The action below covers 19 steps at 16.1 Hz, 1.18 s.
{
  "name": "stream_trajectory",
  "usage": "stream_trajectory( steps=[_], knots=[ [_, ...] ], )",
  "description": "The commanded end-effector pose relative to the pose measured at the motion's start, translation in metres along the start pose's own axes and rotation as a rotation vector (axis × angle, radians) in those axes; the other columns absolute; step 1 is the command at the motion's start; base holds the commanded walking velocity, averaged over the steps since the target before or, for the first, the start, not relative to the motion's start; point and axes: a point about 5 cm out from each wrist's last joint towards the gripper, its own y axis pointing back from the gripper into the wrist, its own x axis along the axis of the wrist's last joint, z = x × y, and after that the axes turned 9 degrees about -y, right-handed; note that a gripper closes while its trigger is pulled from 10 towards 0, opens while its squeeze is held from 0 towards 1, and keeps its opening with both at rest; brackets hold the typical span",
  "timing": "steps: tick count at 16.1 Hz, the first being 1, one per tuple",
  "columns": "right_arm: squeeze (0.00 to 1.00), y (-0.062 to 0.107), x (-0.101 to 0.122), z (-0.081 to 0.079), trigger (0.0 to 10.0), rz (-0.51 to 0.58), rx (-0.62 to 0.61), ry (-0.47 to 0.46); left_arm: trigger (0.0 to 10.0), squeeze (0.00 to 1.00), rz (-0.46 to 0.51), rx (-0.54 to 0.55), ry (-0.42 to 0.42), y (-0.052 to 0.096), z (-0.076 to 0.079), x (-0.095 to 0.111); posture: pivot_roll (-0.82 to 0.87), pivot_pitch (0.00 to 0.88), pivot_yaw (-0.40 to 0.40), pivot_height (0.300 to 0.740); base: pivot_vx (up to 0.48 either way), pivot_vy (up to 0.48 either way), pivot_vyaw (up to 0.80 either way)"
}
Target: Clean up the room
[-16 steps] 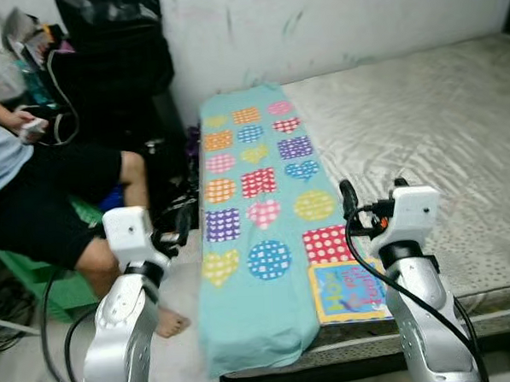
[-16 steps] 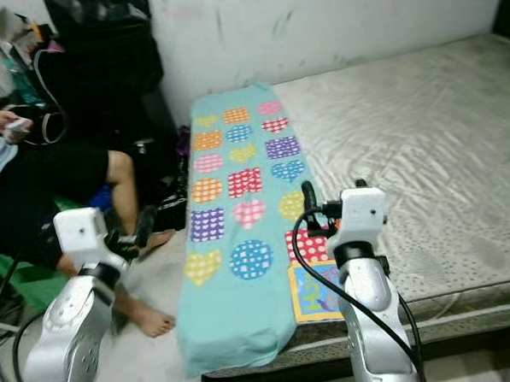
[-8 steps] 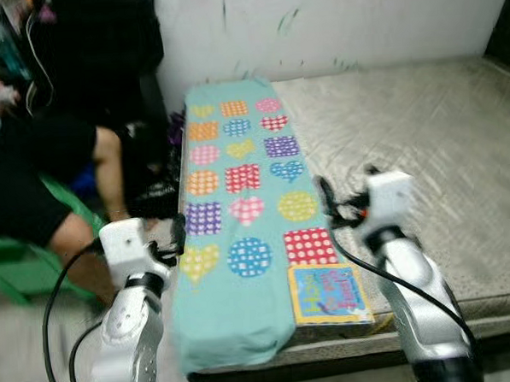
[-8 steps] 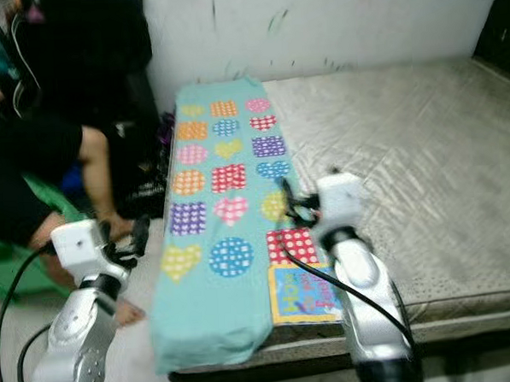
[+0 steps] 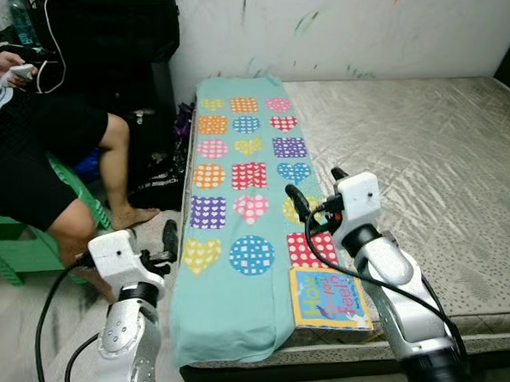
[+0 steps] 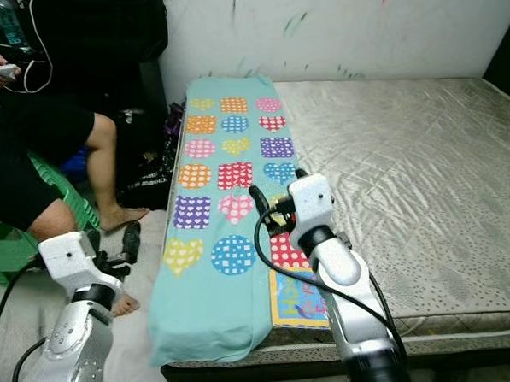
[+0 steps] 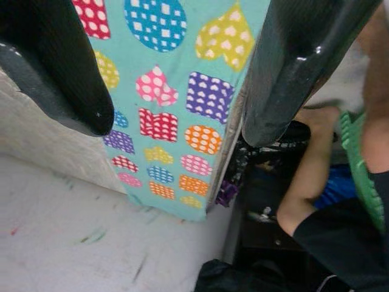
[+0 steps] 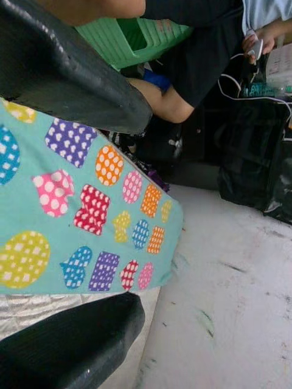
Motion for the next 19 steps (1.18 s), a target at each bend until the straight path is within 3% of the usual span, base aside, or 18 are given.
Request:
stream_trajectory(
  steps=[1, 8, 19],
  knots=[
    [0.00, 0.0012, 0.0047, -0.0011, 10.0, 0.020, 0.013, 0.015, 10.0, 0.00, 0.016, -0.023, -0.005, -0.0002, 0.0042, 0.0052, -0.04, 0.000, -0.026, 0.740, 0.000, -0.364, 0.00],
    [0.00, 0.0071, 0.0044, 0.0032, 10.0, 0.015, -0.001, 0.035, 10.0, 0.00, 0.005, -0.048, -0.009, 0.0017, 0.0063, 0.0054, -0.04, 0.006, -0.018, 0.740, 0.000, -0.362, 0.00],
    [0.00, 0.0097, 0.0038, 0.0005, 10.0, 0.016, 0.007, 0.040, 10.0, 0.00, 0.040, -0.098, 0.009, 0.0029, 0.0114, 0.0104, -0.05, 0.010, -0.010, 0.740, 0.000, 0.000, 0.00]
  ],
)
